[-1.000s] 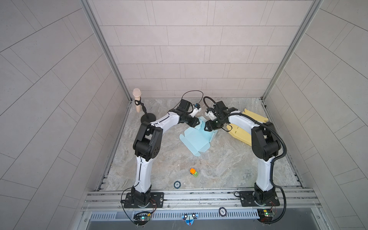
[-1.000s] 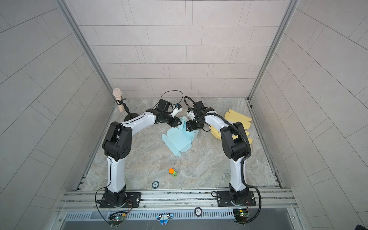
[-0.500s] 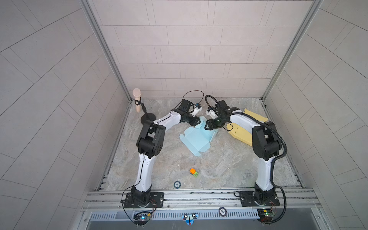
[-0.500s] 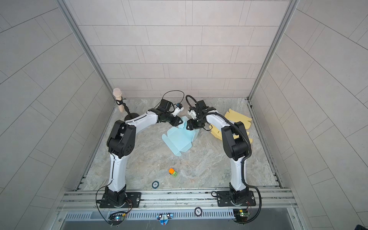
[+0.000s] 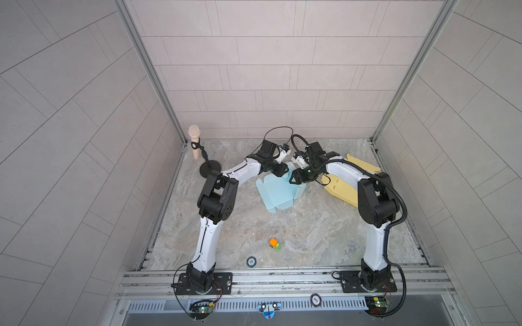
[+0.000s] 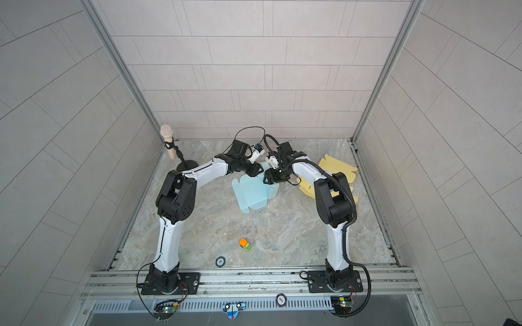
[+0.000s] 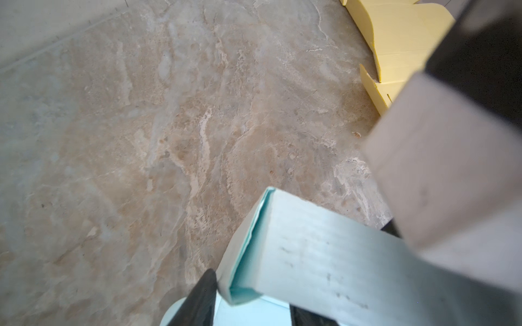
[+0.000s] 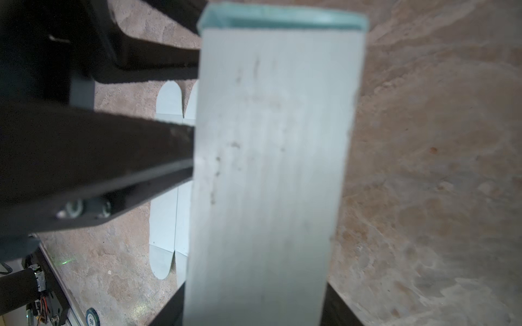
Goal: Fold the paper box
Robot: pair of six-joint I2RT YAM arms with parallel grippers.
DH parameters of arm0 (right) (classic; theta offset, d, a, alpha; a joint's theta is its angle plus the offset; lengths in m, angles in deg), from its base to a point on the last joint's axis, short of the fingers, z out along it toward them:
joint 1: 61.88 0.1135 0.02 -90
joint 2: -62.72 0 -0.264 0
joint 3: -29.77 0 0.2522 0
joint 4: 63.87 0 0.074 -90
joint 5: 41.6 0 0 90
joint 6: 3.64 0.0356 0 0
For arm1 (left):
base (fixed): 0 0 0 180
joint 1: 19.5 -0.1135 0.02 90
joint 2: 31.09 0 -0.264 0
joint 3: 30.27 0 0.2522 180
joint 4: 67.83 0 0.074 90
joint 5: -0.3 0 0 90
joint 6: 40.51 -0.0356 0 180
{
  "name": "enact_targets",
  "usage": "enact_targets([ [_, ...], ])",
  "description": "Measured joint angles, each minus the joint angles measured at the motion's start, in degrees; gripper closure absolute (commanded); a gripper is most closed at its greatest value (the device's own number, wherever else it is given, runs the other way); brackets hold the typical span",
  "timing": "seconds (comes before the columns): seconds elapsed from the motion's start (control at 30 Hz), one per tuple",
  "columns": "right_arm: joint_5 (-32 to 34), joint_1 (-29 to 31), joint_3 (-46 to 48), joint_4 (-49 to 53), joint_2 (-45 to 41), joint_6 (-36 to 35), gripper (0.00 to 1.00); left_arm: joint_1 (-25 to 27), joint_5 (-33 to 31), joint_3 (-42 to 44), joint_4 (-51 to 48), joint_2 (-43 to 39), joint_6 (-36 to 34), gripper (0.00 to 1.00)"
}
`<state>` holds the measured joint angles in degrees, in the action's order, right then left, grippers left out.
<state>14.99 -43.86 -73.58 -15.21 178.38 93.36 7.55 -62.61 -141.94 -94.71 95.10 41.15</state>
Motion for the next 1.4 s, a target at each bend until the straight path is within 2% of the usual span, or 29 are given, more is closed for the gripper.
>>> enact_targets([
  [0.17, -0.3, -1.1, 0.0, -0.4, 0.1, 0.9, 0.42, -0.5, 1.9, -1.5, 0.3, 1.4, 1.9, 0.52],
  [0.57, -3.7, -3.9, 0.0, -1.5, 2.6, 2.5, 0.43, -1.2, 8.0, -16.7, -5.7, 11.0, 2.8, 0.51],
  [0.77, -4.7, -4.5, 0.0, -2.2, 2.6, 2.9, 0.43, -1.0, 10.4, -26.0, -9.9, 16.2, 3.1, 0.6],
  [1.1, -5.2, -4.7, 0.0, -2.1, 2.6, 3.2, 0.43, -0.2, 9.9, -25.0, -9.8, 16.1, 3.0, 0.82],
  [1.17, -5.3, -4.8, 0.0, -2.2, 2.6, 3.2, 0.43, -0.1, 9.7, -22.6, -8.1, 14.9, 2.5, 0.86],
  [1.27, -6.1, -5.1, 0.0, -2.5, 2.6, 3.5, 0.42, 0.1, 8.5, -17.9, -5.9, 12.2, 2.0, 0.87],
  [1.4, -8.3, -5.3, 2.2, -4.3, 0.8, 4.7, 0.3, 0.1, 7.0, -9.2, -2.4, 7.1, 1.8, 0.87],
])
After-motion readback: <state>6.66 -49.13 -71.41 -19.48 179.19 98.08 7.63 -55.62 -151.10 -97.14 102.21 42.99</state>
